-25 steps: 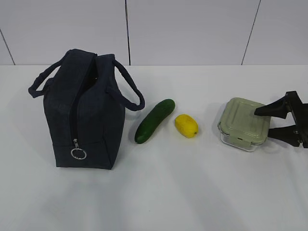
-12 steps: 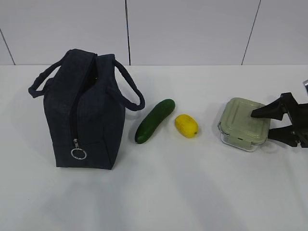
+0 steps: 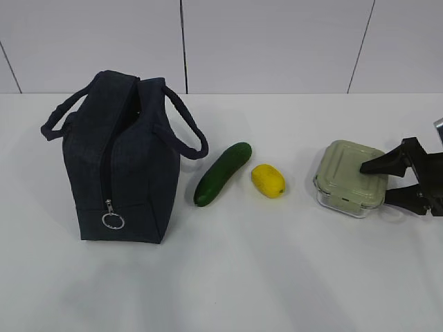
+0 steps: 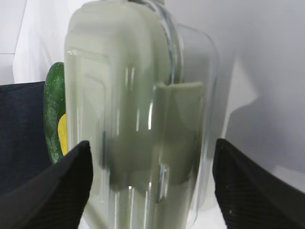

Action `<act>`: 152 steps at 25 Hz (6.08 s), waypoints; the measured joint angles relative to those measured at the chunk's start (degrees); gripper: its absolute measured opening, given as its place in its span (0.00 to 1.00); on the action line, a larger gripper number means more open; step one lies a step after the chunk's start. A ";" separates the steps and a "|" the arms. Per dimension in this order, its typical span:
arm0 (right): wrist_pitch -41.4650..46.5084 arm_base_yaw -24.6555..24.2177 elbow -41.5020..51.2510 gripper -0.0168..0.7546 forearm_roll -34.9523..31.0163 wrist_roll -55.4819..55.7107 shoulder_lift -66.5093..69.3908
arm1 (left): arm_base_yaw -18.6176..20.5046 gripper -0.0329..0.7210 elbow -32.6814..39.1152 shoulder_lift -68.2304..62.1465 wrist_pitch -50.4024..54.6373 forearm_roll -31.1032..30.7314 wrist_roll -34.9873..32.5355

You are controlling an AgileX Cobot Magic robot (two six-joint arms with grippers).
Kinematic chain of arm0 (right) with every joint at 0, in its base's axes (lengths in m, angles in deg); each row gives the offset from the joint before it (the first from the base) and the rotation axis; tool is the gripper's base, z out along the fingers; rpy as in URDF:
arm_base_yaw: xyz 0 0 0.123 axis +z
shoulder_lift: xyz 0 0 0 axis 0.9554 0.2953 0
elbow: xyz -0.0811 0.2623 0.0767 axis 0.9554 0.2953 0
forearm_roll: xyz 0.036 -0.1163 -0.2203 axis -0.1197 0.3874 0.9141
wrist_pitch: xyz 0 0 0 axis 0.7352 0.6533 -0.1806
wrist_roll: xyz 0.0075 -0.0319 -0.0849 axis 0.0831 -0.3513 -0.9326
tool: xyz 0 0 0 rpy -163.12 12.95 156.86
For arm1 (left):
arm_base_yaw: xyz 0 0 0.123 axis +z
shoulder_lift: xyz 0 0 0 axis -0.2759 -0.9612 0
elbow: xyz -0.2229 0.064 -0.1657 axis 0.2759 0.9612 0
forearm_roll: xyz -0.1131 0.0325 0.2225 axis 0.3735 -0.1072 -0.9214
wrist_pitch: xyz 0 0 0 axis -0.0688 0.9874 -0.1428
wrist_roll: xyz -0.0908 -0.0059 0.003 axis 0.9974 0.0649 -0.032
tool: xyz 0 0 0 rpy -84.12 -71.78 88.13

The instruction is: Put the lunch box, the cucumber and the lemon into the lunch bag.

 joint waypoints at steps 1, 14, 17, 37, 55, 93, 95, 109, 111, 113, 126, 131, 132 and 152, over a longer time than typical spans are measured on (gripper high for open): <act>-0.12 0.00 0.00 0.78 0.00 0.00 0.00 | 0.00 0.37 0.00 0.00 0.00 0.00 0.00; 0.29 0.00 -0.13 0.61 0.00 -0.09 0.00 | 0.00 0.37 0.00 0.00 0.00 0.00 0.00; 0.48 0.00 -0.13 0.60 0.00 -0.09 0.00 | 0.00 0.37 0.00 0.00 0.00 0.00 0.00; 1.96 0.00 -0.13 0.52 0.13 -1.01 0.08 | 0.00 0.37 0.00 0.00 0.00 0.00 0.00; 3.17 0.00 -0.13 0.48 0.13 -1.27 0.33 | 0.00 0.37 0.00 0.00 0.00 0.00 0.00; 9.39 0.33 -0.13 0.48 -0.45 -0.27 -7.34 | 0.00 0.37 -5.81 -19.14 -4.96 15.65 -1.70; 9.39 1.07 -0.13 0.47 -0.45 -0.03 -8.36 | 0.00 0.37 -7.76 -22.24 -5.77 16.32 -2.34; 10.42 13.92 -0.13 0.47 -2.57 2.48 -13.61 | 0.00 0.57 -20.60 -53.54 -12.16 17.22 -2.80; 10.42 15.57 -0.13 0.47 -3.77 2.48 -13.61 | 0.00 0.58 -22.59 -58.37 -12.43 17.78 -4.05; 10.42 17.10 -0.13 0.47 -4.86 2.48 -13.61 | 0.00 0.59 -24.23 -62.55 -14.46 20.13 -6.92; 9.94 24.68 -0.13 0.47 -14.07 2.51 -13.61 | 0.00 0.59 -36.12 -86.93 -18.05 39.53 -24.75; 9.91 27.46 -0.13 0.47 -15.84 2.51 -13.61 | 0.00 0.59 -39.13 -93.33 -18.05 44.53 -29.43; 9.91 27.90 -0.13 0.47 -15.94 2.51 -13.61 | 0.00 0.59 -39.44 -94.52 -17.75 45.34 -30.08; 10.04 35.18 -9.03 0.47 -15.94 2.51 -13.61 | 0.00 0.04 -43.59 -96.35 -3.44 45.45 -35.76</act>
